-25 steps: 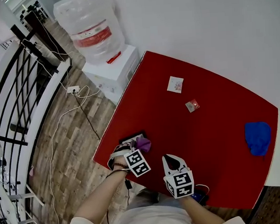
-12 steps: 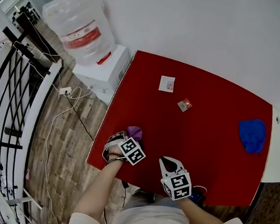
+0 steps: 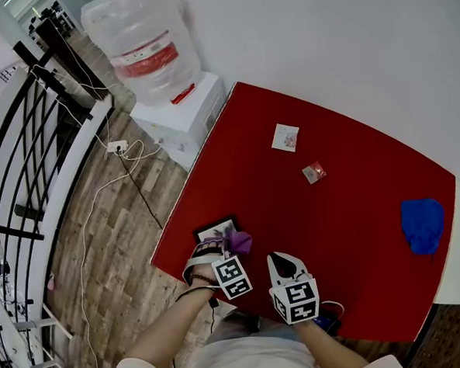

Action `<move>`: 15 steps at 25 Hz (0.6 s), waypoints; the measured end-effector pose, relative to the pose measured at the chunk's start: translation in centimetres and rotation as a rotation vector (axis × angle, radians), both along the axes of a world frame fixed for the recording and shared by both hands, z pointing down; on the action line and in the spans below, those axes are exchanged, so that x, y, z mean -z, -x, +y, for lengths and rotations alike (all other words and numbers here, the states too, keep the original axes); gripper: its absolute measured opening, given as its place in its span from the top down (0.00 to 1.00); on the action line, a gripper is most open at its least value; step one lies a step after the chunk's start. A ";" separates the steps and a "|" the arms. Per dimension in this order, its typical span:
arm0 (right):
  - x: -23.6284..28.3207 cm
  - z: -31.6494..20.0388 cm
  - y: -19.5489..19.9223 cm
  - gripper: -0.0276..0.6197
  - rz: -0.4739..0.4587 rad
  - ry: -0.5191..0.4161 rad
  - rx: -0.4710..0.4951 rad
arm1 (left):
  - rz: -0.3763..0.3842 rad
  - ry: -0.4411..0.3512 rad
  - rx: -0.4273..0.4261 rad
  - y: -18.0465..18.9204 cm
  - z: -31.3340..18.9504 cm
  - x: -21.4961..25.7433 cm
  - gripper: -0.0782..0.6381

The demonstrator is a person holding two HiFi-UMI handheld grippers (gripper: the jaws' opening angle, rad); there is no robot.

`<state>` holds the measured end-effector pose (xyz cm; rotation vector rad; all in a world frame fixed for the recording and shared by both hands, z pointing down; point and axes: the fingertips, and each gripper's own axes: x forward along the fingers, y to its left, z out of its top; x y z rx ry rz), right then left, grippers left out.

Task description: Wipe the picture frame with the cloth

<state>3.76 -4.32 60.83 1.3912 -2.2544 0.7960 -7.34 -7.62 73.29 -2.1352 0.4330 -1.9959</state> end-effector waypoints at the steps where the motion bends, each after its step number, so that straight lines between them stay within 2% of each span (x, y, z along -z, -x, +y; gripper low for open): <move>1: 0.0 0.0 0.1 0.95 0.002 0.001 0.003 | 0.001 -0.004 -0.001 0.0 0.0 0.0 0.82; 4: -0.1 0.2 0.2 0.95 0.010 0.001 0.014 | 0.043 -0.028 0.038 0.1 -0.8 0.7 0.82; 6: 0.1 0.5 0.4 0.95 0.018 -0.002 0.028 | 0.120 -0.040 0.117 0.5 -1.7 2.0 0.82; 11: 1.7 0.7 1.1 0.95 0.052 -0.025 0.091 | 0.416 -0.064 0.362 1.6 -1.2 8.1 0.82; 15: 4.1 1.7 2.6 0.95 0.073 -0.055 0.167 | 0.697 -0.108 0.616 3.4 2.4 13.2 0.82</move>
